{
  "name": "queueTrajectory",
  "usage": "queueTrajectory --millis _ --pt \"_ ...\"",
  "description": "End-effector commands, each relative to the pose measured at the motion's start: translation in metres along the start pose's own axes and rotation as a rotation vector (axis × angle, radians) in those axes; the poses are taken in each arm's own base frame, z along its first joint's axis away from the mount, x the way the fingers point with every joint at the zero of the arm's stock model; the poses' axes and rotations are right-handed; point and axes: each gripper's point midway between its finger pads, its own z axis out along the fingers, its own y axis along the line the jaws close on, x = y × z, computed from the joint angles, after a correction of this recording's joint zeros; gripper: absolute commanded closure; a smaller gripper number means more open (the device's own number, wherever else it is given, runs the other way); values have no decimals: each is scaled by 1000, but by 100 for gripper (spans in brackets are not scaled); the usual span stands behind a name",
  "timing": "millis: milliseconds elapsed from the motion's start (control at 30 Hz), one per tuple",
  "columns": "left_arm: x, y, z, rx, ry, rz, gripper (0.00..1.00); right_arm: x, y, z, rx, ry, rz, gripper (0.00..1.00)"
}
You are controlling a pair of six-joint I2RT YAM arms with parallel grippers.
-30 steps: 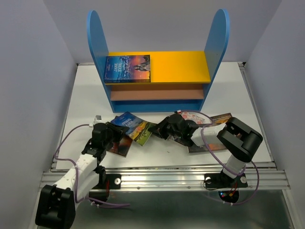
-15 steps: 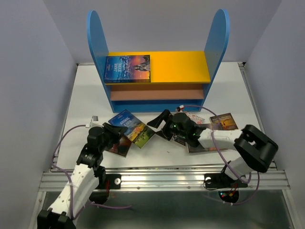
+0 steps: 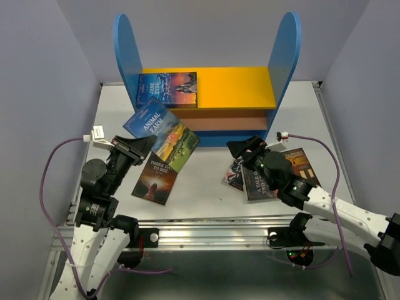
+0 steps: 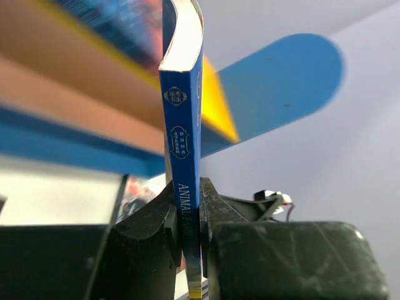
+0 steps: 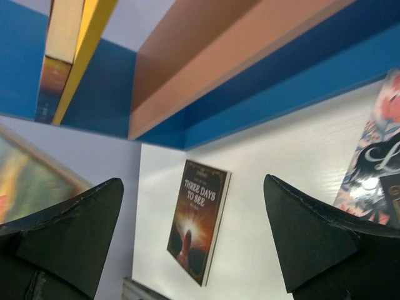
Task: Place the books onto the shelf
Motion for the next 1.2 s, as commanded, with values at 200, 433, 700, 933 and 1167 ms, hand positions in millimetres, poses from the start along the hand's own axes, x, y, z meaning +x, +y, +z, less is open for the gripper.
queueTrajectory --millis 200,433,700,933,1167 --pt "-63 -168 -11 484 -125 160 100 -36 -21 -12 99 -154 -133 0" --pt "-85 -195 42 459 -160 124 100 -47 -17 -14 105 -195 -148 0" --pt "-88 -175 100 232 -358 -113 100 -60 -9 -20 89 -230 -157 0" --pt "-97 -140 123 104 -521 -264 100 -61 -3 -22 69 -222 -161 0" --pt "-92 -104 140 -54 -561 -340 100 -67 -3 -26 66 -247 -147 0"
